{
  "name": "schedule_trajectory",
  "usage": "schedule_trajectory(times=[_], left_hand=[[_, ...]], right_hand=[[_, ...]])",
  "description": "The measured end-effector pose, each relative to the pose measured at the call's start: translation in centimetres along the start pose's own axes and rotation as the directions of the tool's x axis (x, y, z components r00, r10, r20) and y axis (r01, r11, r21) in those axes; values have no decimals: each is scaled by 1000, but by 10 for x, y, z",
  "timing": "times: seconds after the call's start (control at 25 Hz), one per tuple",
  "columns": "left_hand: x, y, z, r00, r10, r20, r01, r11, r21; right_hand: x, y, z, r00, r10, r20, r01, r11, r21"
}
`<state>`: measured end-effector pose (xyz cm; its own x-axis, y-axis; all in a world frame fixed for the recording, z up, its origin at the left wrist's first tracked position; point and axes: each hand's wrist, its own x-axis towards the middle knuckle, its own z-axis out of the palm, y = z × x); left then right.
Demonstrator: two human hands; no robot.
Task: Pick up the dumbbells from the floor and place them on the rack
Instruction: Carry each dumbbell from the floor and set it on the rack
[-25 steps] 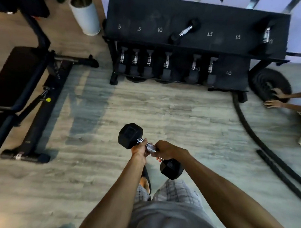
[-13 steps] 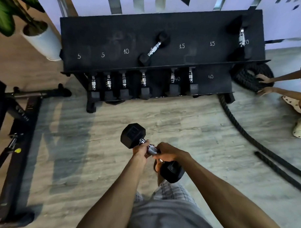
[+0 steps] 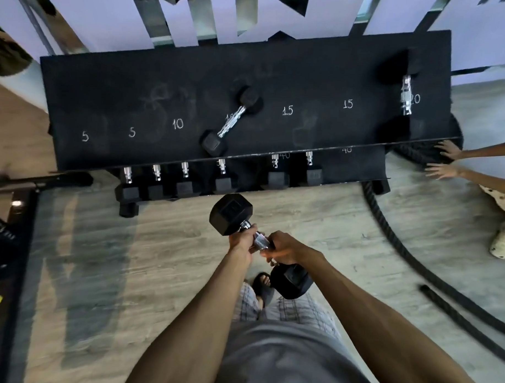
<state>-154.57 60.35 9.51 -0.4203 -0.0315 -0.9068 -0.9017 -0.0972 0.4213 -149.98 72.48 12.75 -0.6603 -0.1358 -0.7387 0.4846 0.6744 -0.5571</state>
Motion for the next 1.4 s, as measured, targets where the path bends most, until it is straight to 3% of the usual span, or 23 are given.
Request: schedule_trajectory(times=[0.32,0.84,1.4], left_hand=[[64,95,104,999,32,13,-33,990,137],[115,246,232,997,33,66,-43,985,167],[138,271,316,988,18,-151,-5,997,81]], right_hand=[[70,6,-124,995,71,-66,-68,997,44],[165,-2,-300,993,77,-93,-69,993,92],[213,37,-397,998,-29,57,27,999,38]])
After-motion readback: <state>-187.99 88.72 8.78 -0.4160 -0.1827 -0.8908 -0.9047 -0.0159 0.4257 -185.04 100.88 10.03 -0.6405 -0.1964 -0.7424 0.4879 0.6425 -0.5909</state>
